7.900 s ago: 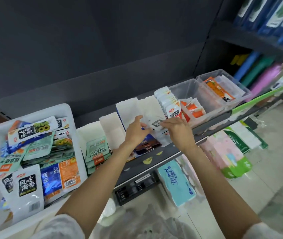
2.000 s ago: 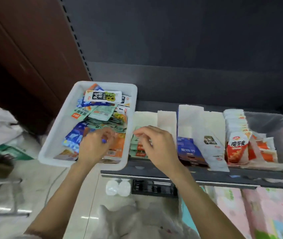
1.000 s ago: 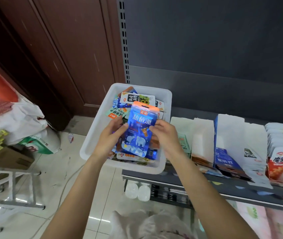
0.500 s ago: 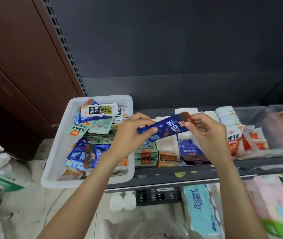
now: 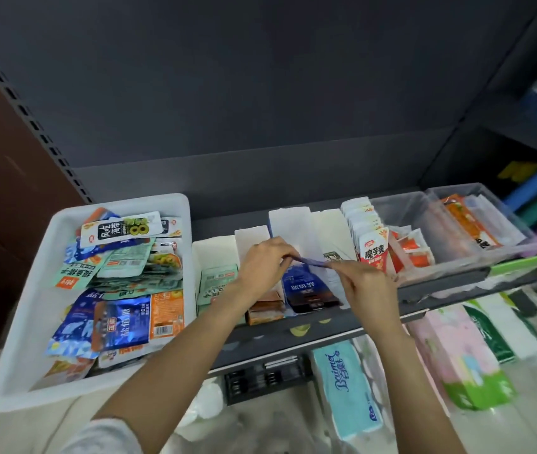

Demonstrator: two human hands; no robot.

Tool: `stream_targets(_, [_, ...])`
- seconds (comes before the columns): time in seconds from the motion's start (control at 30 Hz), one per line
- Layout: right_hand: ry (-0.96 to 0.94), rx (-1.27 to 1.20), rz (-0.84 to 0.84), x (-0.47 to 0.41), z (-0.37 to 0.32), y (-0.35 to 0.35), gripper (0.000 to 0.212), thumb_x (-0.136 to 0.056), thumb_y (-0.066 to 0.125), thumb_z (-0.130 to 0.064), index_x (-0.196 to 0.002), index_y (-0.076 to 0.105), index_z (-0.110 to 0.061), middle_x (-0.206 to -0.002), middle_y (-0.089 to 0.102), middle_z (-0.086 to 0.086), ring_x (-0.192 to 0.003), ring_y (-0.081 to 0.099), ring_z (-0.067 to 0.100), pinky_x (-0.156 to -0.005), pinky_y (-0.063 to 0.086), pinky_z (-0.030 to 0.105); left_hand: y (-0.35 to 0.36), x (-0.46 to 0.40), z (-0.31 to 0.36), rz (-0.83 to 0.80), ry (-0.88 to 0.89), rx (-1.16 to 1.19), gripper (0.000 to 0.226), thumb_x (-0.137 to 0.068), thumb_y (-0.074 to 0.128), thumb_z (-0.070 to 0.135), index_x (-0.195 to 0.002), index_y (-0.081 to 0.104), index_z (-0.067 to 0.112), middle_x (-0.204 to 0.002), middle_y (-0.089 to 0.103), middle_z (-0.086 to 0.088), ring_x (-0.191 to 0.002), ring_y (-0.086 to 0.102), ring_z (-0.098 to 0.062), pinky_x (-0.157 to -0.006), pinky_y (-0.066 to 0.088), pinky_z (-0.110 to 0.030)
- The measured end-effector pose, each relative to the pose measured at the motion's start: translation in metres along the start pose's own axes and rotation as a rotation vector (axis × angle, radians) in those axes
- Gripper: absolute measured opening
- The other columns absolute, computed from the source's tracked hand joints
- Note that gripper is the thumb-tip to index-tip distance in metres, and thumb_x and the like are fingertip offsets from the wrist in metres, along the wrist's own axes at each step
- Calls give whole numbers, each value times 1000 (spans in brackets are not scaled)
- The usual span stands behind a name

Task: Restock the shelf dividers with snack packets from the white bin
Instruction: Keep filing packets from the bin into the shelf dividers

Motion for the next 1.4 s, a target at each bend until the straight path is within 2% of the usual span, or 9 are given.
stream_targets(0.27, [-84, 93, -214, 0, -12, 24, 32, -70, 67, 9, -92, 74, -13, -73, 72, 8, -60, 65, 27, -53, 53, 31, -21, 37, -9, -185, -87, -31, 32, -93, 53, 26, -125, 57, 27, -123, 61, 3, -113, 51, -13, -87, 44, -26])
stream_targets(0.37, [-49, -76, -189, -5, -26, 22, 33, -79, 61, 8, -102, 72, -12, -86, 73, 6, -69, 67, 23, -64, 51, 25, -49, 70, -22, -166, -193, 12, 24, -92, 54, 33, -114, 63, 34, -107, 67, 11, -92, 58, -7, -82, 45, -27])
stream_targets(0.5, [-79, -371, -133, -24, -84, 18, 29, -88, 56, 1, -107, 70, -16, -102, 71, -4, -89, 65, 8, -80, 51, 21, -82, 121, -56, 168, -445, 80, 7, -89, 60, 31, -90, 63, 26, -70, 63, 9, -56, 54, -7, -54, 41, -23])
stream_targets(0.6, [-194, -490, -225, -35, -144, 33, 26, -92, 52, -6, -109, 69, -17, -104, 71, -6, -93, 65, 7, -84, 52, 23, -82, 153, -99, 292, -680, 51, 11, -85, 65, 23, -90, 59, 16, -72, 61, 5, -67, 62, -20, -58, 48, -28])
stream_targets(0.73, [-317, -208, -501, -35, -207, 91, 33, -93, 49, -9, -124, 59, -13, -125, 60, 5, -110, 57, 22, -91, 50, 37, -62, 172, -134, 72, -892, -62, 44, -82, 67, 37, -114, 56, 9, -106, 61, -11, -98, 59, -29, -80, 46, -35])
stream_targets(0.87, [-327, 159, -594, -31, -218, 134, 48, -88, 55, -7, -134, 43, 2, -144, 35, 16, -135, 26, 28, -109, 33, 39, -51, 167, -134, -3, -914, -79, 58, -79, 68, 41, -121, 50, 6, -118, 54, -16, -108, 54, -31, -88, 43, -36])
stream_targets(1.0, [-328, 158, -625, -26, -208, 141, 56, -93, 51, -11, -144, 31, -1, -156, 18, 12, -146, 6, 25, -119, 14, 38, -47, 156, -133, -68, -934, -136, 55, -80, 68, 36, -118, 45, 4, -115, 55, -15, -104, 58, -31, -85, 46, -35])
stream_targets(1.17, [-331, 110, -589, -28, -203, 145, 49, -95, 51, -16, -141, 40, -8, -156, 22, 7, -146, 8, 21, -118, 12, 36, -47, 153, -139, -90, -921, -91, 30, -81, 61, 11, -109, 53, 5, -108, 64, -13, -100, 62, -29, -82, 49, -34])
stream_targets(1.4, [-210, -214, -616, -31, -197, 136, 43, -96, 51, -25, -138, 44, -17, -147, 39, 0, -140, 25, 19, -115, 19, 33, -97, 179, -132, -48, -822, 343, 15, -79, 70, 19, -92, 64, 23, -91, 68, 6, -89, 62, -14, -75, 45, -23])
Point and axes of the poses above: each hand's wrist, its own x-axis away from the middle knuckle, its own y-axis out of the palm, z = x × y, the point moved 1 cm from there along -x, towards the middle knuckle
